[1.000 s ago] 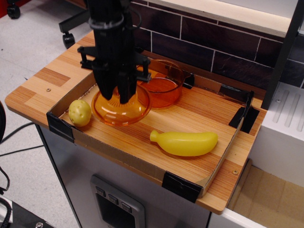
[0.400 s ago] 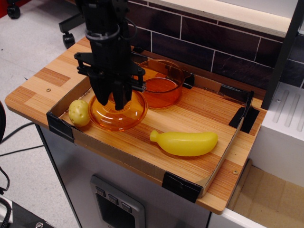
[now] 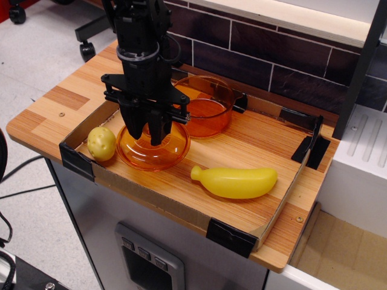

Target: Take lid off pot

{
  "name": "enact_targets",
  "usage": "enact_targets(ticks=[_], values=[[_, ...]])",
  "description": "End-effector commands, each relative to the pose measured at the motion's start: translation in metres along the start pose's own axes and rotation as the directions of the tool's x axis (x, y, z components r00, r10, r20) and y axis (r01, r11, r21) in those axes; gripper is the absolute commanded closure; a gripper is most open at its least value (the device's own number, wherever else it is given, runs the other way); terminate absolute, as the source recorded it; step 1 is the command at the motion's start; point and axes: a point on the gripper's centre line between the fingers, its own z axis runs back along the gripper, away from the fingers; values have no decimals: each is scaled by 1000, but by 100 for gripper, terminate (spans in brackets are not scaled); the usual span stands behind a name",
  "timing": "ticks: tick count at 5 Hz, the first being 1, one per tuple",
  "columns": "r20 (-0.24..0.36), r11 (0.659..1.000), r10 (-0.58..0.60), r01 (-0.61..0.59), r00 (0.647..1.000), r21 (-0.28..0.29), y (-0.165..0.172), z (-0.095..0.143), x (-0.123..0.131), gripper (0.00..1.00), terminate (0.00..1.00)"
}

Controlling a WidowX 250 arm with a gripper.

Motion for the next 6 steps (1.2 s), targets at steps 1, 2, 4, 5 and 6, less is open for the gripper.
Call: enact_targets(ticks=[1,2,4,5,6], values=[[22,1000,-10,10,1000,24,1,-3,1,100,0],[5,1000,-5,5,1000,15,-3,-2,3,0,0],[7,998,31,-30,999,-56,0,25,9,0,0],[17,993,74,-72,997,-91,4,65,13,0,0],[68,987,142,-136,988,-86,17,103,18,0,0]])
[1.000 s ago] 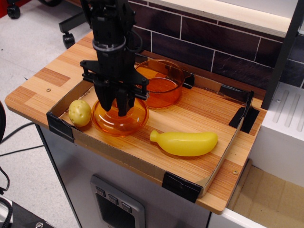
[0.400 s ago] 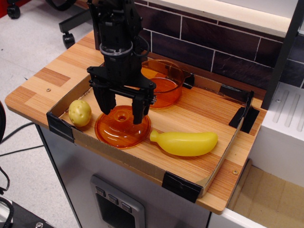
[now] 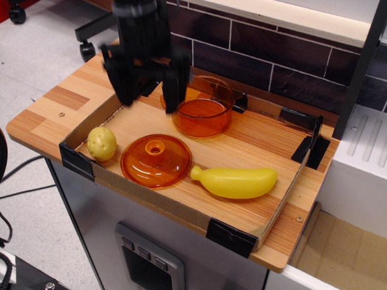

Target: Take lid off pot

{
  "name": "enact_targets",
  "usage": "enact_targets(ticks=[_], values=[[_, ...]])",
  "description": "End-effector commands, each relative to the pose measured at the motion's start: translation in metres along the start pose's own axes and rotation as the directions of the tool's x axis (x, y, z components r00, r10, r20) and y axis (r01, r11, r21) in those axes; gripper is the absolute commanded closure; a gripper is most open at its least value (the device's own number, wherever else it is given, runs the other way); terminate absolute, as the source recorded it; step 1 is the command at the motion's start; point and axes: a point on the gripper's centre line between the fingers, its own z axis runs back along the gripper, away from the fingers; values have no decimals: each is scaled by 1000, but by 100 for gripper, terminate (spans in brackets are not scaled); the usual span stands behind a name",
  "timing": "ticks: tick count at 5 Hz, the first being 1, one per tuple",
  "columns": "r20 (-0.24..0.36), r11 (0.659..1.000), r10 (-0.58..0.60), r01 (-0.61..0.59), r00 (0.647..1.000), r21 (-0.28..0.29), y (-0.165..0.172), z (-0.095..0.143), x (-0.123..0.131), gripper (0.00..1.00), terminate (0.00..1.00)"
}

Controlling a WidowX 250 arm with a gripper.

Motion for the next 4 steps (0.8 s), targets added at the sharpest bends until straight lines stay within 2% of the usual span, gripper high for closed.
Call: enact_targets(ticks=[1,3,4], values=[[106,977,194,-202,975,66,28,79,21,0,0],[106,977,194,-202,975,66,28,79,21,0,0],[106,977,194,-202,975,66,28,79,21,0,100]])
